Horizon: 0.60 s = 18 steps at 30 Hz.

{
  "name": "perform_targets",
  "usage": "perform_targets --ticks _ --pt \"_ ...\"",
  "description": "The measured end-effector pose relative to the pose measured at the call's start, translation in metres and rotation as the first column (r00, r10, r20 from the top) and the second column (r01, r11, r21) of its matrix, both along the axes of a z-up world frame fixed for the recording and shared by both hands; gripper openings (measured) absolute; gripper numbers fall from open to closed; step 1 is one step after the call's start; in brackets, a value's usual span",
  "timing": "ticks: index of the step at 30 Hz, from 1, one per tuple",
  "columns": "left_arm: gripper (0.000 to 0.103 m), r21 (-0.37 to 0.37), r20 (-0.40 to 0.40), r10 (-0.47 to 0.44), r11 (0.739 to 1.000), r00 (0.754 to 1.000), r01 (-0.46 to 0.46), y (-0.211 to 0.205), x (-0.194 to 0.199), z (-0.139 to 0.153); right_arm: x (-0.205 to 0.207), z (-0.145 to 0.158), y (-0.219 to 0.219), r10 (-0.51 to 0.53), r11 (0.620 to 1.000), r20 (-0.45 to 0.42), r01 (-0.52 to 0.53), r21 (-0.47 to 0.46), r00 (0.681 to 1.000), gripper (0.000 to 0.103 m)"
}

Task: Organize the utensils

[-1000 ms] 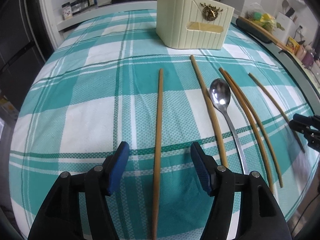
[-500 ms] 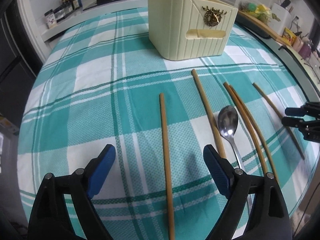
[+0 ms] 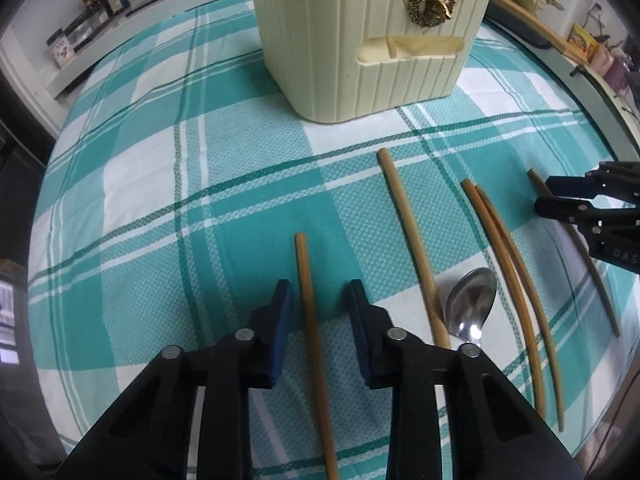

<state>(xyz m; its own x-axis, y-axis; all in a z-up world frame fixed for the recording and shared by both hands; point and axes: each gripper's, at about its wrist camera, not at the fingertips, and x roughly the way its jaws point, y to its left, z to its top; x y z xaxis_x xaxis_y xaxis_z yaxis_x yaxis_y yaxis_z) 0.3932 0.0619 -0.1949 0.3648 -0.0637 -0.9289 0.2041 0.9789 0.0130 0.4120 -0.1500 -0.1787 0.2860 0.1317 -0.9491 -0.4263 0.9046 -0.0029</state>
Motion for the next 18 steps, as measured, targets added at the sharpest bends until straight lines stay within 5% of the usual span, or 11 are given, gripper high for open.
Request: perform_targets --ticks 4,10,18 --pt "0.005 -0.006 0.013 0.006 1.0 1.0 -0.006 -0.007 0.005 0.0 0.008 0.001 0.008 -0.009 1.0 0.024 0.01 -0.009 1.0 0.007" --pt "0.004 -0.071 0.1 0.046 0.997 0.994 -0.039 0.003 -0.015 0.029 -0.002 0.021 -0.004 -0.064 0.993 0.058 0.058 0.098 0.996 0.007" --pt "0.004 -0.197 0.316 0.105 0.98 0.943 -0.043 0.028 -0.073 0.128 -0.043 0.106 -0.036 -0.084 0.973 0.23 0.03 0.227 0.97 0.007"
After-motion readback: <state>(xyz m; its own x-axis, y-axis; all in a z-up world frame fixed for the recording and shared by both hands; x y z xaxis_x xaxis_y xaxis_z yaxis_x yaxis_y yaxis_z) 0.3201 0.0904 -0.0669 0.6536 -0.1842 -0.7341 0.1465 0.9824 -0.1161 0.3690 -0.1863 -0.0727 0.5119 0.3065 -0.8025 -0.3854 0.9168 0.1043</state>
